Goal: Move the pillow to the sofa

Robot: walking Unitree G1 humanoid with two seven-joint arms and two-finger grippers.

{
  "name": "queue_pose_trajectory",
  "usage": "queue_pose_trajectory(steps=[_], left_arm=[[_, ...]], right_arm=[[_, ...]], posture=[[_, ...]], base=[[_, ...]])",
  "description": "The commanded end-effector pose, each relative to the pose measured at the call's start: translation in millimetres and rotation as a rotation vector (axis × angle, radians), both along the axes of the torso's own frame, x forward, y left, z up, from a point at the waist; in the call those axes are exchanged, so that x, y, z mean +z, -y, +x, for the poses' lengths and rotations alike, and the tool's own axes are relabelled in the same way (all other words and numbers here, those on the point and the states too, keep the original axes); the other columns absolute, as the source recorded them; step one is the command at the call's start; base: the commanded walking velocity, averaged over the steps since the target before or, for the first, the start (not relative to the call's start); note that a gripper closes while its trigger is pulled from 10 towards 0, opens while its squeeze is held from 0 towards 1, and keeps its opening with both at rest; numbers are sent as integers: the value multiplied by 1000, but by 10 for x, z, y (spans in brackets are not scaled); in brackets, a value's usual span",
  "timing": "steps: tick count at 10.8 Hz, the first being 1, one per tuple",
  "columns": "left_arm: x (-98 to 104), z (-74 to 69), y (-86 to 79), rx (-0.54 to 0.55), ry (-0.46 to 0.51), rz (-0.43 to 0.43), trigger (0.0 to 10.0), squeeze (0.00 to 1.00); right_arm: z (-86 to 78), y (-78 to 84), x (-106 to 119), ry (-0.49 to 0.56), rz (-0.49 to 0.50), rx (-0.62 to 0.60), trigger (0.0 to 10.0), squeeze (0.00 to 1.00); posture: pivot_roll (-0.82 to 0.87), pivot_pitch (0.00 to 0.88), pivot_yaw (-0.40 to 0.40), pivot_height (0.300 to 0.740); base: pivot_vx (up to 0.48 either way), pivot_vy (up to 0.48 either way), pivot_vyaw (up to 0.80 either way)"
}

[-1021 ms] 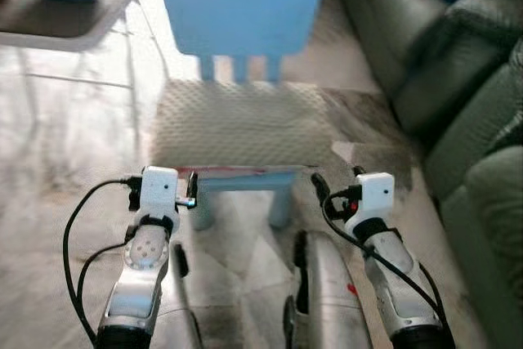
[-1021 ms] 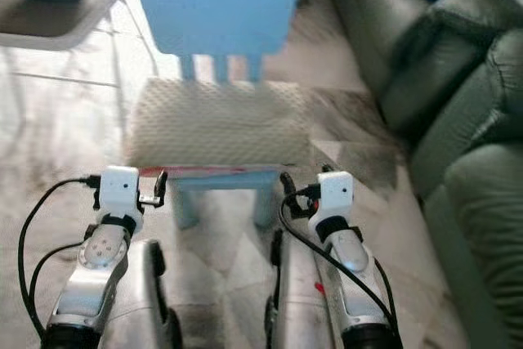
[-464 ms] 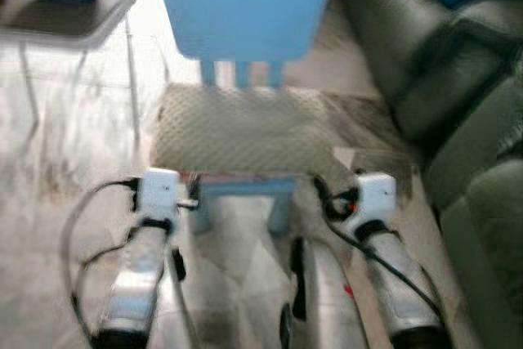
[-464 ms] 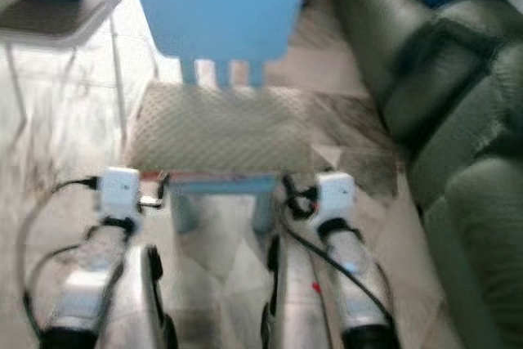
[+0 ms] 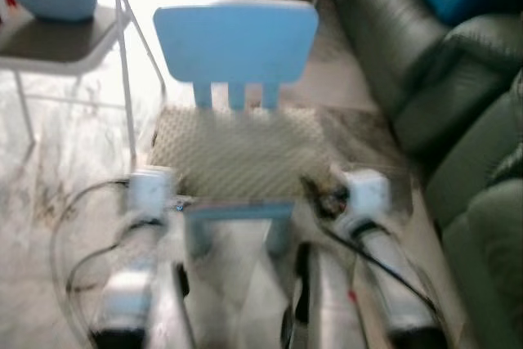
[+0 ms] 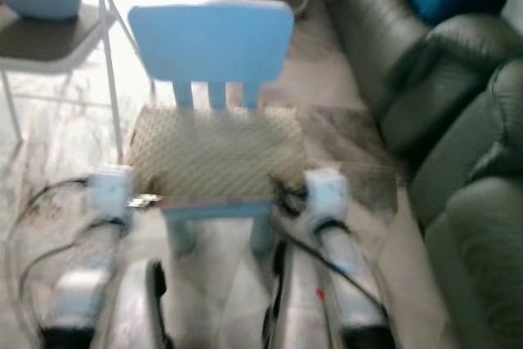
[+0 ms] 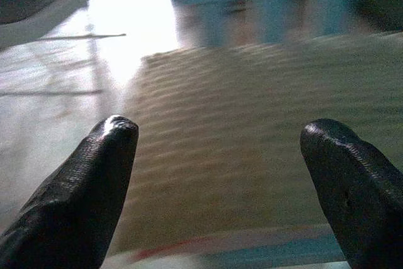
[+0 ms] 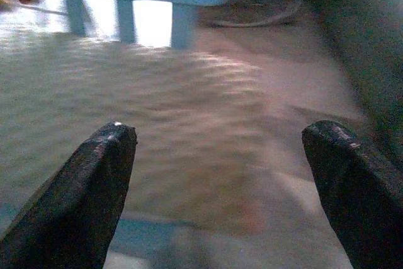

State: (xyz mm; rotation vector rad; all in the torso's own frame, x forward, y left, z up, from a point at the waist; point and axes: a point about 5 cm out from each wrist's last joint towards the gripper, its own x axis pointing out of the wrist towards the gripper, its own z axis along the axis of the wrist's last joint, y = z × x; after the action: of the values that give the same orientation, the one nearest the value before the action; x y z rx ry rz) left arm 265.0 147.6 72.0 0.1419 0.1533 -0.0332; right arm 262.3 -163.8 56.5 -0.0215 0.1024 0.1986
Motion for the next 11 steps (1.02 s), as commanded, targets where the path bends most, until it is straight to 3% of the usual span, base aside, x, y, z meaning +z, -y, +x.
queue_pose_trajectory(steps=[1, 4, 7, 9, 11], left_arm=[[-45, -37, -116, 21, -23, 23, 10000, 0], [-16, -55, -90, 26, -7, 25, 10000, 0], [-23, -75, -400, 100, -72, 103, 10000, 0], [54, -68, -547, 97, -87, 134, 10000, 0], [176, 26, -683, 110, -78, 156, 10000, 0]], right_arm=[[21, -70, 34, 15, 19, 13, 10000, 0], [33, -74, 72, 5, 37, 17, 10000, 0], [23, 0, 117, -59, 61, -47, 10000, 0], [49, -115, 130, -129, 94, -21, 10000, 0], [159, -234, 270, -120, 105, 17, 10000, 0]], posture=[[-54, 119, -52, 521], [-43, 140, -68, 521], [-23, 267, -82, 521], [-13, 361, -55, 521], [-23, 435, -46, 521]], base=[[270, 0, 0], [86, 0, 0], [0, 0, 0], [0, 0, 0], [0, 0, 0]])
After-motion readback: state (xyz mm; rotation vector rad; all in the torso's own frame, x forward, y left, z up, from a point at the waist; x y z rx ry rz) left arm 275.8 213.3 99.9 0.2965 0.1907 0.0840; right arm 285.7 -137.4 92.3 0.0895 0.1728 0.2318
